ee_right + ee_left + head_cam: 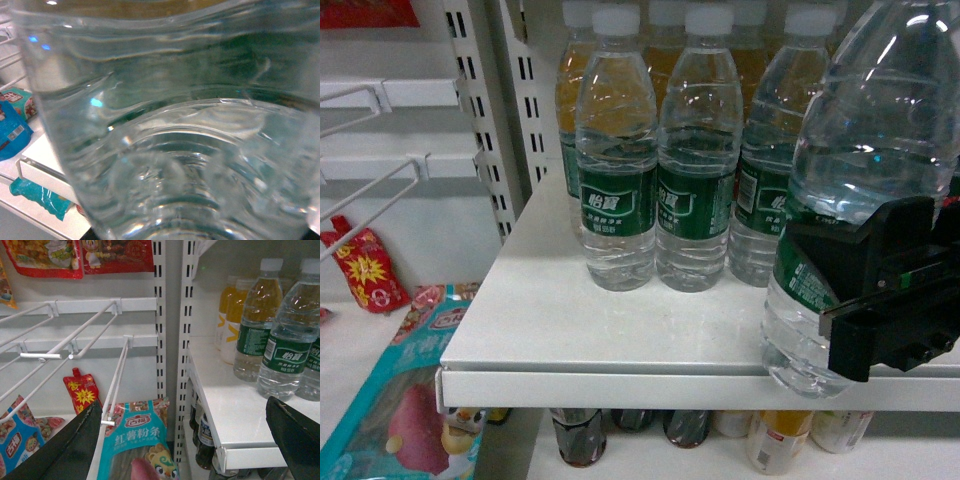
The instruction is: Move water from second to third shelf
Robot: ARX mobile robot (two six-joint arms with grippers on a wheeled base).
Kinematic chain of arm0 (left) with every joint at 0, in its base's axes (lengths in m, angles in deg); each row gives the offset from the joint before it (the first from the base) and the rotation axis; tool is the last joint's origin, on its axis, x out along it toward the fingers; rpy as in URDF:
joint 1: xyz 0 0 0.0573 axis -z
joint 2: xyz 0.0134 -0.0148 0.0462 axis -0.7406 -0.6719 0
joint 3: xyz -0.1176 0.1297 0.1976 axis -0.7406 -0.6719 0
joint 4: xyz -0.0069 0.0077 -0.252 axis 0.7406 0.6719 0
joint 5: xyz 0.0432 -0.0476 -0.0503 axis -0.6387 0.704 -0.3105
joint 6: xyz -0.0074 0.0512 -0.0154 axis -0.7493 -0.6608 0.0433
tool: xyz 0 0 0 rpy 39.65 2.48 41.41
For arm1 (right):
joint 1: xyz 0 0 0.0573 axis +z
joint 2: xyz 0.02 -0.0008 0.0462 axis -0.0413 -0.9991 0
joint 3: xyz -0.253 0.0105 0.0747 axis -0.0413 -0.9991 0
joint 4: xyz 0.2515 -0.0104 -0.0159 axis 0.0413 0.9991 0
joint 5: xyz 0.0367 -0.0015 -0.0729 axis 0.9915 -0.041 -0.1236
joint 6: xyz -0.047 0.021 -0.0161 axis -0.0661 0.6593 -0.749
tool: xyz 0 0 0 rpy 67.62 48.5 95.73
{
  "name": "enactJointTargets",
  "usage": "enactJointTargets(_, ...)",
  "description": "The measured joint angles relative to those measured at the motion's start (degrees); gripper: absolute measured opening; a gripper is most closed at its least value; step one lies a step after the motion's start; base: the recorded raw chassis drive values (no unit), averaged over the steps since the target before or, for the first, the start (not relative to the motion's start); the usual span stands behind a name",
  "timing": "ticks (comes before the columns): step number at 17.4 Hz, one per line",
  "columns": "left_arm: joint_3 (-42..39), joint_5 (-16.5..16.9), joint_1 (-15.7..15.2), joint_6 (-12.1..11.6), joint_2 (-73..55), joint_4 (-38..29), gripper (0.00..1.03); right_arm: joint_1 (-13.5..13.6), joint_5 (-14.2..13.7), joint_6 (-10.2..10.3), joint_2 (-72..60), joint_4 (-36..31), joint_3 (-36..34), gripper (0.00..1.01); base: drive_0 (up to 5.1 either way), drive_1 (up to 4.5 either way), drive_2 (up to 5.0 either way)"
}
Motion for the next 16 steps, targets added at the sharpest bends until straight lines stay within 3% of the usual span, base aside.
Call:
enactJointTargets(8, 0.0, 0.04, 0.0, 0.0, 0.0, 0.0, 0.98, 0.2, -2.56, 0.02, -7.5, -4.17, 3.78, 0.41, 0.0, 0.0, 0.0)
enactJointTargets(16, 0.0, 0.04, 0.0, 0.0, 0.0, 0.0, 0.98, -0.17, -4.39, 0.04, -14.05, -4.26, 8.2, 0.41, 0.0, 0.0, 0.0)
